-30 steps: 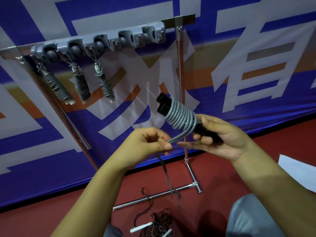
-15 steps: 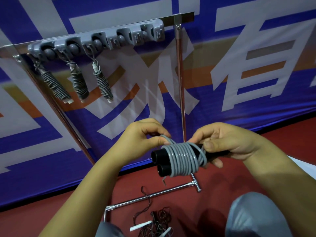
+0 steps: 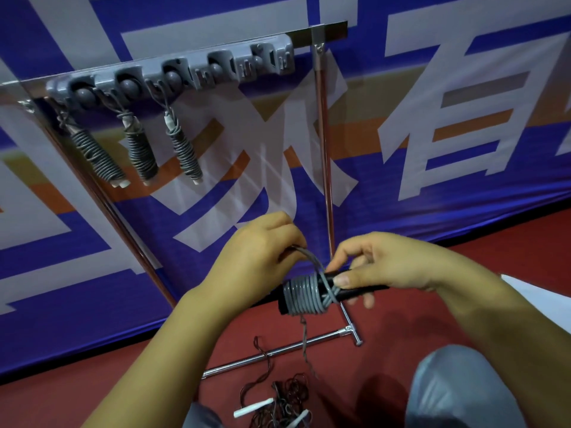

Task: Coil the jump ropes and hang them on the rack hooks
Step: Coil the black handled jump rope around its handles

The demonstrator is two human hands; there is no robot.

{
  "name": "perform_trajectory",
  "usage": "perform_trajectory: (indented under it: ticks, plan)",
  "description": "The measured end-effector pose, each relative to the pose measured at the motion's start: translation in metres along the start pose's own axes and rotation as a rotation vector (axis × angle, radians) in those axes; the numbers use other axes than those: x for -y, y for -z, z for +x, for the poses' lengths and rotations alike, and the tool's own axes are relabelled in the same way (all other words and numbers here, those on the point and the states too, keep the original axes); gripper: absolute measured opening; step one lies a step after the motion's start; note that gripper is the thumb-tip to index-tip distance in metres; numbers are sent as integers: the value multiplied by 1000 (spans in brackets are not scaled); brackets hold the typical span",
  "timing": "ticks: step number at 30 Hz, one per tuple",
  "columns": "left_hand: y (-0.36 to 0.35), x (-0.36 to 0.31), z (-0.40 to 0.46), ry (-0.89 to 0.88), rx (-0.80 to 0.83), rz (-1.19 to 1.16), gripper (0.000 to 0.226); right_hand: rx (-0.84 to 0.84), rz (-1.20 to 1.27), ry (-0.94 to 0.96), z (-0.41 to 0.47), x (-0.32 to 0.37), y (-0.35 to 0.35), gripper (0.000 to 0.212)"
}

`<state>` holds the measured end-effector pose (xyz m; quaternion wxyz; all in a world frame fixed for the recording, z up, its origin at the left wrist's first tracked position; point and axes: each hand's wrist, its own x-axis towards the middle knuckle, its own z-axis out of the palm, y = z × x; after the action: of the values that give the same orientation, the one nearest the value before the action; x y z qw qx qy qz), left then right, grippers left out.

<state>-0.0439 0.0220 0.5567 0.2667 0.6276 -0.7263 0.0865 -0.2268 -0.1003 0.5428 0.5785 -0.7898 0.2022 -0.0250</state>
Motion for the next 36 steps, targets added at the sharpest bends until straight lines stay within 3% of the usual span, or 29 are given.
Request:
perform_trajectory:
  ticks: [6, 10, 12, 13, 17, 23, 26, 32, 36]
  plan:
    - [-1, -8, -4, 22, -97, 63, 33, -325, -185, 9, 3, -3, -7, 13]
    - [-2, -23, -12, 183, -137, -158, 18, -580, -202, 82, 4, -6, -9, 28]
    - [-3, -33, -17, 353, -116, -352, 4, -704, -134, 153, 4, -7, -8, 34]
    - [-4, -37, -17, 444, -78, -469, 7, -738, -111, 182, 3, -6, -7, 36]
    - [-7, -41, -16, 684, 76, -945, 7, -736, -114, 245, 4, -4, -10, 44]
    - [-7, -25, -9, 701, 307, -1221, 36, -789, -132, 341, 4, -3, -11, 42]
    - [-7, -19, 0, 716, 288, -1400, 29, -797, -149, 410, 1, 0, -13, 44]
    - [-17, -27, 14, 775, 194, -1374, 27, -862, -443, 495, 2, -4, -16, 37]
    - [-25, -27, 13, 818, 198, -1544, 27, -859, -607, 562, 6, -7, -17, 40]
